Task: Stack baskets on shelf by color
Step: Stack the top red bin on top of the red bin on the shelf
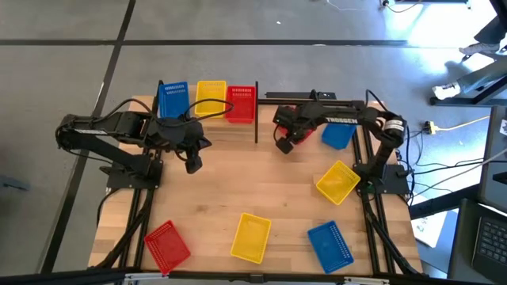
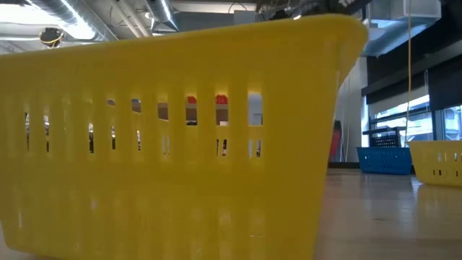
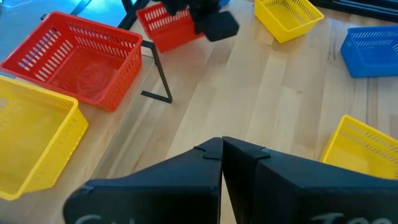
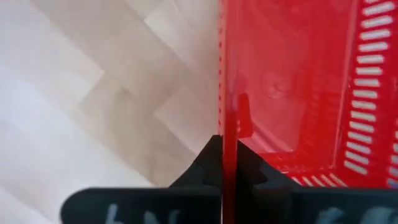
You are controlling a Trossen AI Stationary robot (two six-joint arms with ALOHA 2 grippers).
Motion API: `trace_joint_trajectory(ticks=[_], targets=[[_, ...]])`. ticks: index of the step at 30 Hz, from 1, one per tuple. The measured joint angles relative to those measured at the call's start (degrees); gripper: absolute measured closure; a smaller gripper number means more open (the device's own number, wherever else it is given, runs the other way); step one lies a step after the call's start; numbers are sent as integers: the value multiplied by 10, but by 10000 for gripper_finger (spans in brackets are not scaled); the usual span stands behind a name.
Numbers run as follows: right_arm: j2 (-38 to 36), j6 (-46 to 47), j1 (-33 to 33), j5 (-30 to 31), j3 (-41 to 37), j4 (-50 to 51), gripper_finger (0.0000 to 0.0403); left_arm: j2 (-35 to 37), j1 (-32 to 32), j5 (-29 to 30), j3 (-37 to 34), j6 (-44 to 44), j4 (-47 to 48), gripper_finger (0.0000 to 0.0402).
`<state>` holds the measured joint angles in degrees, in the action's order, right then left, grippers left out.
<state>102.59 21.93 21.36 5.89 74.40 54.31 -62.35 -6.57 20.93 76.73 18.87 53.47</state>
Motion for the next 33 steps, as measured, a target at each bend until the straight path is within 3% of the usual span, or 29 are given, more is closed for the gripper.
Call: trace_joint_trajectory(ticks=[15, 21, 33], targets=[[-5, -22, -112, 104, 213, 279, 403, 0, 0, 0, 0, 0, -1, 401], [-5, -129, -144, 106, 298, 323, 403, 0, 0, 0, 0, 0, -1, 401], [-5, -481, -178, 106, 437, 356, 403, 0, 0, 0, 0, 0, -1, 401]])
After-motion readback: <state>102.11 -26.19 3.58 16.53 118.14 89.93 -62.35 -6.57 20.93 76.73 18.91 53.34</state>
